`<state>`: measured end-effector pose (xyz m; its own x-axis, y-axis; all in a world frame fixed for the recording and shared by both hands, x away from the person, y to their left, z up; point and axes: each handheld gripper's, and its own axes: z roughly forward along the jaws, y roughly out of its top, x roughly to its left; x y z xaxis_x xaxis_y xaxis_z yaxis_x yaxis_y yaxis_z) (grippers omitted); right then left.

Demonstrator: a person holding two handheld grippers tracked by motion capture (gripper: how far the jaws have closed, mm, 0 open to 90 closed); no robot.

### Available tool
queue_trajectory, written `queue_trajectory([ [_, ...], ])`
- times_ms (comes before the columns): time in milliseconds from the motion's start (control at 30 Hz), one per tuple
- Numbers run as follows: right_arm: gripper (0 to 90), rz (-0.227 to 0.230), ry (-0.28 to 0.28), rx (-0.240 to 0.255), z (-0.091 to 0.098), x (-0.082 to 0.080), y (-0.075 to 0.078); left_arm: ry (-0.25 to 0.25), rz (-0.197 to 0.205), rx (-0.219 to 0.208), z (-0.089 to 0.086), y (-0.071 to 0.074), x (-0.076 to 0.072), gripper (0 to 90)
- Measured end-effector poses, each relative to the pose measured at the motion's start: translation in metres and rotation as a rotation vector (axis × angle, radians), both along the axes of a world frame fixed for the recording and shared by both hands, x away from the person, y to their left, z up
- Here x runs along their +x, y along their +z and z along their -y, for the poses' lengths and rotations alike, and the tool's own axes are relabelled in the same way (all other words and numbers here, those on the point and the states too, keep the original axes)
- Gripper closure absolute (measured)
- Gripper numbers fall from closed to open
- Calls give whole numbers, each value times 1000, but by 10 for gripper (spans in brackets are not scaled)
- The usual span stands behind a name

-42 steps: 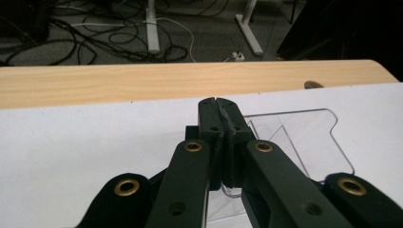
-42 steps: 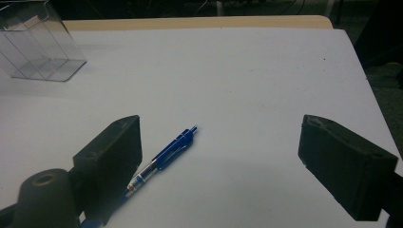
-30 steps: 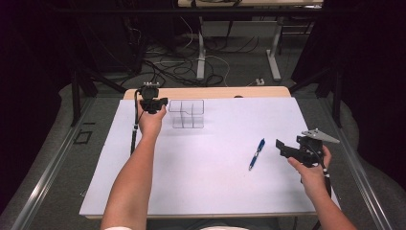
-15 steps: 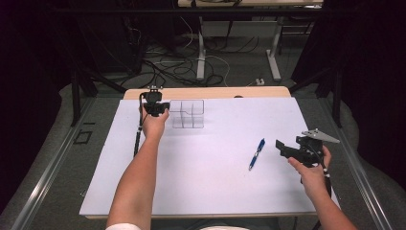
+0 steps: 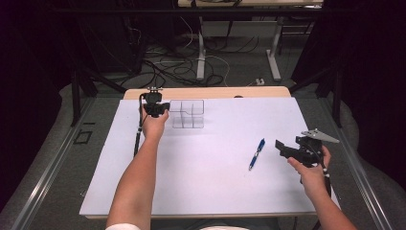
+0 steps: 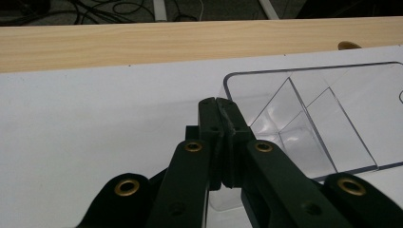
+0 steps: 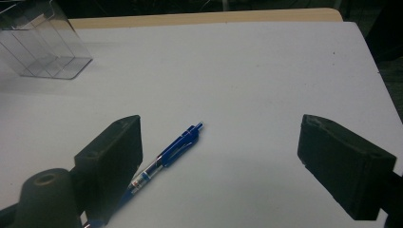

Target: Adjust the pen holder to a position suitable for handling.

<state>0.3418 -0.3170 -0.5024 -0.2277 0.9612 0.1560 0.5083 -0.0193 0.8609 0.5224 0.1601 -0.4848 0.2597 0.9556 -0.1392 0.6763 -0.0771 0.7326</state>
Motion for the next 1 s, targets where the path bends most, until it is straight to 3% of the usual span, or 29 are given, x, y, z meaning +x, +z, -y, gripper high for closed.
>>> queue_trajectory([
  [367,150,-9,-1,0,0,0,0,-17,8,4,11,0,-3,900],
  [600,150,-18,0,-5,-1,0,0,-28,7,-9,26,-1,-5,900],
  [733,150,-1,-5,5,-2,1,-1,-32,6,-20,37,-1,-7,900],
  [833,150,-18,-2,4,-1,1,0,-23,10,-37,44,-2,-7,900],
  [1000,151,0,-7,12,-1,1,-1,-26,3,-31,52,-1,-9,900],
])
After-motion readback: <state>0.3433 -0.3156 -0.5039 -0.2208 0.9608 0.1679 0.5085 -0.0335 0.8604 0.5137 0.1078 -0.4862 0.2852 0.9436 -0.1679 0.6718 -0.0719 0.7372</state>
